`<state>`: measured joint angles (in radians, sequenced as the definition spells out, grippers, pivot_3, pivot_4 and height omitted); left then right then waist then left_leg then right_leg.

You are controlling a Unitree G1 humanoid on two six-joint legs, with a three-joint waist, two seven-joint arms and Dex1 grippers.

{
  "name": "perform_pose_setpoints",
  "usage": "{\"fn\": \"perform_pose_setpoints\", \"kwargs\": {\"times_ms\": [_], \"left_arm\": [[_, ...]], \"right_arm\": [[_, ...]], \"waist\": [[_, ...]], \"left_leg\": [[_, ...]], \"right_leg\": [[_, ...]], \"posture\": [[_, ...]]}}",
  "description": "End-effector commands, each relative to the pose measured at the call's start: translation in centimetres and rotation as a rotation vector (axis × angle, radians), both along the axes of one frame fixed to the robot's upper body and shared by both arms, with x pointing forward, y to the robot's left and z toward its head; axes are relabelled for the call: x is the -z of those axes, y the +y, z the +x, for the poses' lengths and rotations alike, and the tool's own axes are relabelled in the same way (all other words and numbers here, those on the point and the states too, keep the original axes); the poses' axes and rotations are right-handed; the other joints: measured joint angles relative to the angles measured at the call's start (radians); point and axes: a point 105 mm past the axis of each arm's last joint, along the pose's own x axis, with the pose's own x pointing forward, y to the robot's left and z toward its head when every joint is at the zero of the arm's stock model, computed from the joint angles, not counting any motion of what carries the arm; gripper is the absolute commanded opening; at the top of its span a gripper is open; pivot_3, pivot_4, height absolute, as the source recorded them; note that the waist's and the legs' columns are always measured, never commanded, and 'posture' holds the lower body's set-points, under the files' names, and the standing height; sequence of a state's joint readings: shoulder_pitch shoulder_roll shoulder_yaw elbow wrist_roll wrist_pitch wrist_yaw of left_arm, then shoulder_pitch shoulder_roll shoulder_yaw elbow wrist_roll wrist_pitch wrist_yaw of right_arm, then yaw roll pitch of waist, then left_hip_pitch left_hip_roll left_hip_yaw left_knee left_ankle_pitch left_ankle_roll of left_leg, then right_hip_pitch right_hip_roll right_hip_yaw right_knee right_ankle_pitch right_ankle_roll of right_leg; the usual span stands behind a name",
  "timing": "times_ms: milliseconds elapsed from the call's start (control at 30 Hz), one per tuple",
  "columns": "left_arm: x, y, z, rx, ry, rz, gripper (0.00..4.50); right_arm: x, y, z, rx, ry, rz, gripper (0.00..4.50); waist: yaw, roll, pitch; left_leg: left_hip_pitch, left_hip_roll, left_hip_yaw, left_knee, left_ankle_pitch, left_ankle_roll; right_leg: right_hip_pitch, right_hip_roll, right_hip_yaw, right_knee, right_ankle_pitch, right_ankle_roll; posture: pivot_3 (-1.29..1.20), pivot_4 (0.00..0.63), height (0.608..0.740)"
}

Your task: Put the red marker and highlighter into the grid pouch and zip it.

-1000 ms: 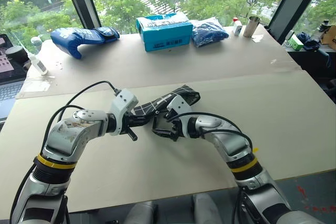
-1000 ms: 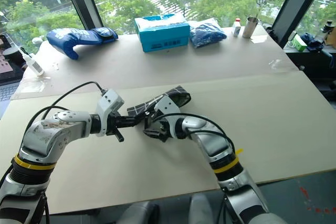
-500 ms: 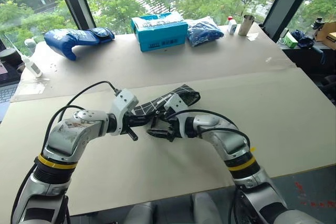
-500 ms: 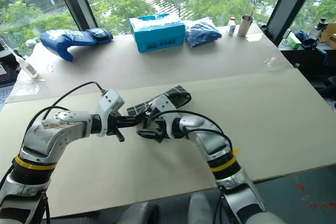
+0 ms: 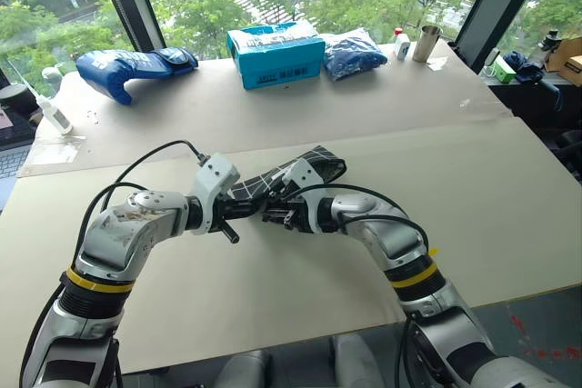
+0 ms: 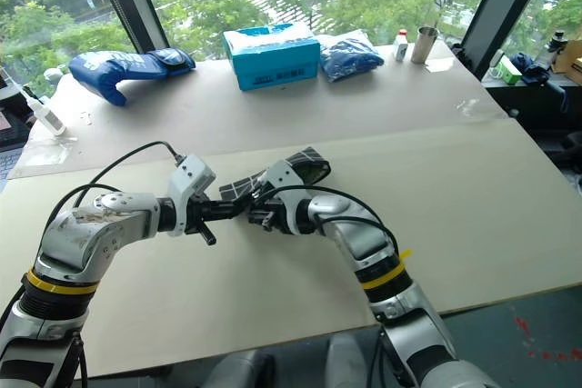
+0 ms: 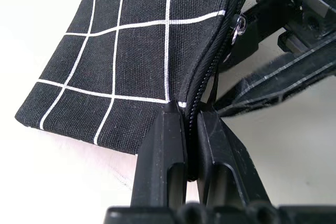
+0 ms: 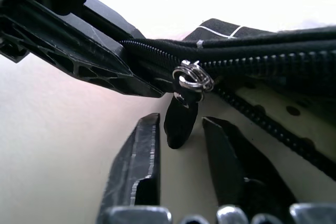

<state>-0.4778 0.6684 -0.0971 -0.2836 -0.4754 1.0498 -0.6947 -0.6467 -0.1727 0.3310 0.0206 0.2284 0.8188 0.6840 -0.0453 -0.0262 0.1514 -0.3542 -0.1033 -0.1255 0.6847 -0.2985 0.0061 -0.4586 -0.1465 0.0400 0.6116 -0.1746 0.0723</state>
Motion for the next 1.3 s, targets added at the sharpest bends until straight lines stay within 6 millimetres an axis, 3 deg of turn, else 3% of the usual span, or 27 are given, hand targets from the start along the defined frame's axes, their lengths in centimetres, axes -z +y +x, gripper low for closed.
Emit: {"fn": "perform_pose_setpoints", "kwargs": {"times_ms": [33,200,300,433,633,867,900,967,1167,1300], "left_arm": [[-1.3,-0.1,0.2,0.003,-0.048,-0.02,0.0],[-1.3,-0.1,0.2,0.0,-0.049,-0.022,0.0],[-1.2,-0.1,0.2,0.0,-0.049,-0.02,0.0],[-1.2,-0.1,0.2,-0.002,-0.051,-0.017,0.0],[-1.1,0.0,0.1,-0.004,-0.049,-0.019,0.0],[-1.0,0.3,0.0,-0.004,-0.044,-0.015,0.0],[-1.0,0.3,0.0,-0.002,-0.044,-0.014,0.0],[-1.0,0.1,0.0,0.014,-0.049,-0.013,0.0],[-1.7,-0.8,-0.2,0.087,-0.076,-0.034,0.0],[-1.6,-0.3,0.0,0.118,-0.097,0.019,0.0]], "right_arm": [[-1.8,0.5,-0.1,-0.029,-0.057,0.051,0.05],[-1.7,0.3,-0.1,-0.027,-0.058,0.049,0.05],[-1.9,-1.1,0.6,0.017,-0.066,0.034,0.05],[-3.1,-4.8,0.9,0.038,-0.149,-0.002,0.05],[-4.5,-11.8,0.4,0.066,-0.272,-0.131,0.05],[-5.0,-20.5,2.2,0.273,-0.305,-0.317,0.05],[-5.4,-21.2,2.3,0.293,-0.315,-0.305,0.32],[-5.6,-20.4,2.2,0.268,-0.304,-0.254,0.71],[-5.7,-19.3,0.6,0.203,-0.205,-0.074,2.72],[-6.9,-21.2,-1.3,0.185,-0.202,-0.013,2.72]], "waist": [[0.001,0.0,0.0],[0.001,0.0,0.0],[0.001,0.0,0.0],[0.009,0.0,0.0],[0.011,0.0,0.0],[0.01,0.0,0.0],[0.01,0.0,0.0],[0.01,-0.001,0.0],[0.022,-0.001,0.0],[0.033,-0.001,0.0]], "left_leg": [[0.0,0.0,0.0,0.0,0.0,0.0],[0.0,0.0,0.0,0.0,0.0,0.0],[0.0,0.0,0.0,0.0,0.0,0.0],[0.0,-0.001,0.0,0.0,0.0,0.0],[0.0,-0.001,0.0,0.0,-0.001,0.001],[0.0,-0.001,0.002,0.0,-0.001,0.001],[0.0,-0.001,0.002,0.0,-0.001,0.001],[0.0,-0.001,0.002,0.0,-0.001,0.001],[0.0,0.0,0.003,0.0,-0.001,0.001],[0.0,0.0,0.003,0.0,-0.001,0.002]], "right_leg": [[0.0,0.0,0.0,0.0,0.0,0.0],[0.0,0.0,0.0,0.0,0.0,0.0],[0.0,0.0,0.0,0.0,0.0,0.0],[0.0,-0.001,0.0,0.0,0.0,0.0],[0.001,-0.001,-0.001,-0.001,0.0,0.001],[0.001,-0.001,0.0,-0.002,0.0,0.001],[0.001,-0.001,0.0,-0.002,0.0,0.001],[0.001,-0.001,0.0,-0.002,0.0,0.001],[0.001,-0.001,0.001,-0.002,0.0,0.001],[0.001,-0.001,0.001,-0.002,0.0,0.001]], "posture": [[0.0,0.15,0.74],[0.0,0.15,0.74],[0.0,0.15,0.74],[0.0,0.15,0.74],[0.0,0.15,0.74],[0.0,0.15,0.74],[0.0,0.15,0.74],[0.0,0.15,0.74],[0.0,0.15,0.74],[0.0,0.15,0.74]]}}
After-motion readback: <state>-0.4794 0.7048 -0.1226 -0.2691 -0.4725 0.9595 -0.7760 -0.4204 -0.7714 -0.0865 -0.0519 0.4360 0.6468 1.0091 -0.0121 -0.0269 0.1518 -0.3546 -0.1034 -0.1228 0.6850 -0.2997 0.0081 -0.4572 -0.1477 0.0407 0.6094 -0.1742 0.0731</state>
